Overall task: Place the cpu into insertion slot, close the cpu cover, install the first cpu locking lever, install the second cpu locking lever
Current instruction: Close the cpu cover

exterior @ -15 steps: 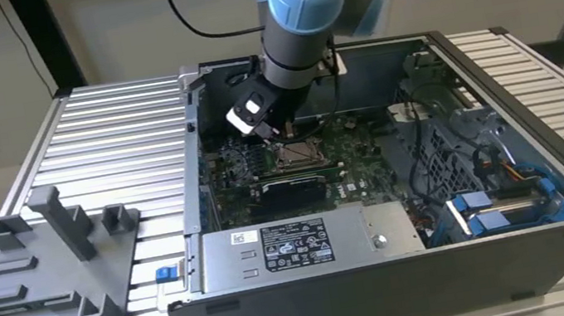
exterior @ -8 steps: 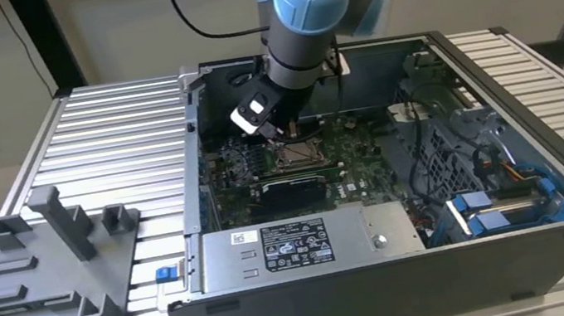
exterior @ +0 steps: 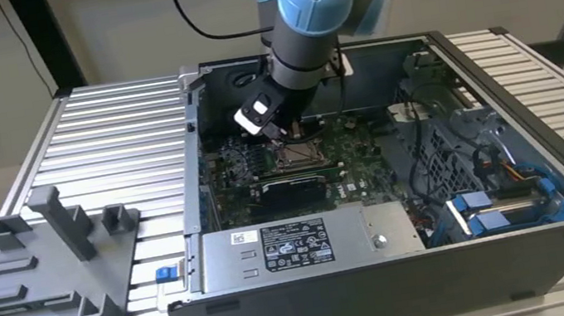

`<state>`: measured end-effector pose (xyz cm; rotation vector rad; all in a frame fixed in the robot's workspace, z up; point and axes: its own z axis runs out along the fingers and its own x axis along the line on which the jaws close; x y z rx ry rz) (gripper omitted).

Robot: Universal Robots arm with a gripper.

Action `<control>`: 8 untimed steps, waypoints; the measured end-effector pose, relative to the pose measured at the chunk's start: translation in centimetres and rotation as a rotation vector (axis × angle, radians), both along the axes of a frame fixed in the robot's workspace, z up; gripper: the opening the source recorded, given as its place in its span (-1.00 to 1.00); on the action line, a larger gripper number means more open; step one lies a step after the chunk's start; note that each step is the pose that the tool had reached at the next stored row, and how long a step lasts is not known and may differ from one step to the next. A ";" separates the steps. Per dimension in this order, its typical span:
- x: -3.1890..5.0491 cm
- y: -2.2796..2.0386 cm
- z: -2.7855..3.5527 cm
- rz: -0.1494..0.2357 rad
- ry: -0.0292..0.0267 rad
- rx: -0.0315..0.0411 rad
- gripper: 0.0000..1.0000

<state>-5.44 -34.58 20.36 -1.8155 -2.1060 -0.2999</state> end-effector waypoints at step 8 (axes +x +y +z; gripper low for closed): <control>0.69 0.07 -0.16 0.000 -0.0002 0.0004 -1.00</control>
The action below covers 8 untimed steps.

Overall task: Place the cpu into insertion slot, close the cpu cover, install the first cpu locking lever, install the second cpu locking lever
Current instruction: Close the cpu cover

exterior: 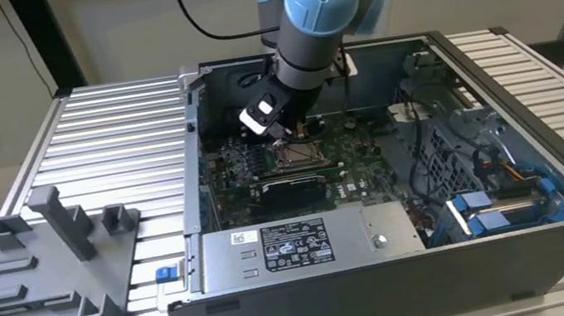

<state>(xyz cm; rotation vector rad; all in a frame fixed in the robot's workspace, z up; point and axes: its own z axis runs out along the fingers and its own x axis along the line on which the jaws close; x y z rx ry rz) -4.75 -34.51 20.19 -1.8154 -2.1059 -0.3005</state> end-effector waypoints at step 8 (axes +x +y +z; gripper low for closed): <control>0.62 0.03 -0.19 0.000 0.0002 -0.0004 -1.00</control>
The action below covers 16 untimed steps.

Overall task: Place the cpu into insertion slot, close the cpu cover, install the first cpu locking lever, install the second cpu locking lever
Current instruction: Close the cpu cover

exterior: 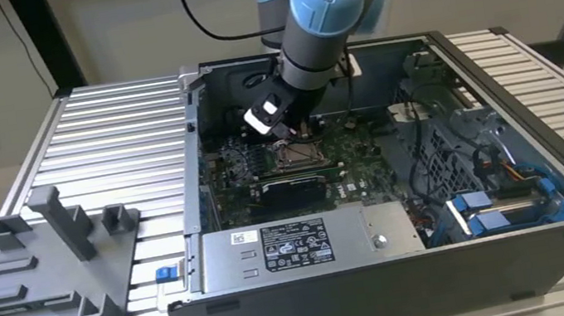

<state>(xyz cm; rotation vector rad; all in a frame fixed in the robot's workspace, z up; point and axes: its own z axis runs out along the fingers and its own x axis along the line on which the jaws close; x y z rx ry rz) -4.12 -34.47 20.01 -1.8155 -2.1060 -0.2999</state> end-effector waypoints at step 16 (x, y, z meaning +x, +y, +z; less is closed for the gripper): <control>0.38 0.00 -0.78 0.000 0.0007 -0.0012 -1.00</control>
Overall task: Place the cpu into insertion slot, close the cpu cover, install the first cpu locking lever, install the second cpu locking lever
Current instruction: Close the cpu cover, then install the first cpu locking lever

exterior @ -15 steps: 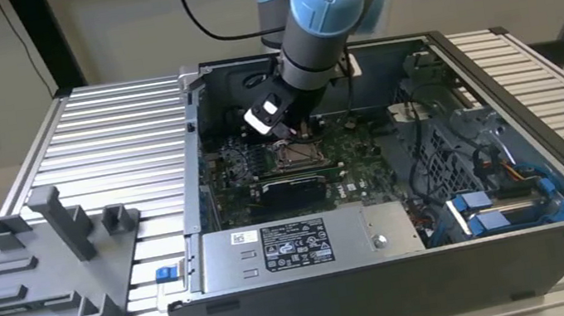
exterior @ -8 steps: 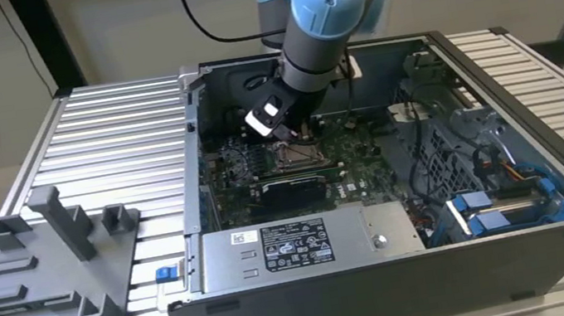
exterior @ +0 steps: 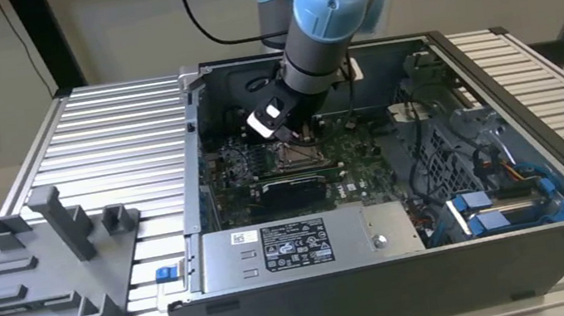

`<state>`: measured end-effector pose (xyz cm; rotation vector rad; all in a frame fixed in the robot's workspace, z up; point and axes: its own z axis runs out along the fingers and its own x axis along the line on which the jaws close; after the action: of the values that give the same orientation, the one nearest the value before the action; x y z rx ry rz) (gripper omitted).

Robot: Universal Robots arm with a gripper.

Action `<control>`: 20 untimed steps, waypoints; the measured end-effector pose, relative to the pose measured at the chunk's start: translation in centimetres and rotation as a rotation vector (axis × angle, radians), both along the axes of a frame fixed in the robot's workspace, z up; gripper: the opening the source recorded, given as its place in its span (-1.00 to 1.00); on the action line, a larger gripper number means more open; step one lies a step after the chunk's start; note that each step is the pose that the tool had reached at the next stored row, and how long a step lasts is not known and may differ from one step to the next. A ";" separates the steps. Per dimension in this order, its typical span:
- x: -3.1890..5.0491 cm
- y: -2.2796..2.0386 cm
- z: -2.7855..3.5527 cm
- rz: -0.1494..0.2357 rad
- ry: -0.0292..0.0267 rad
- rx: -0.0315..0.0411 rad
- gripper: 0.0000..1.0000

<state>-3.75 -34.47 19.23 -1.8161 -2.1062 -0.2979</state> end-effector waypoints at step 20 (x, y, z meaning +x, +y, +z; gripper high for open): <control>0.72 0.01 -0.74 0.000 0.0002 -0.0001 -1.00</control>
<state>-3.03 -34.46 18.49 -1.8160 -2.1062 -0.2975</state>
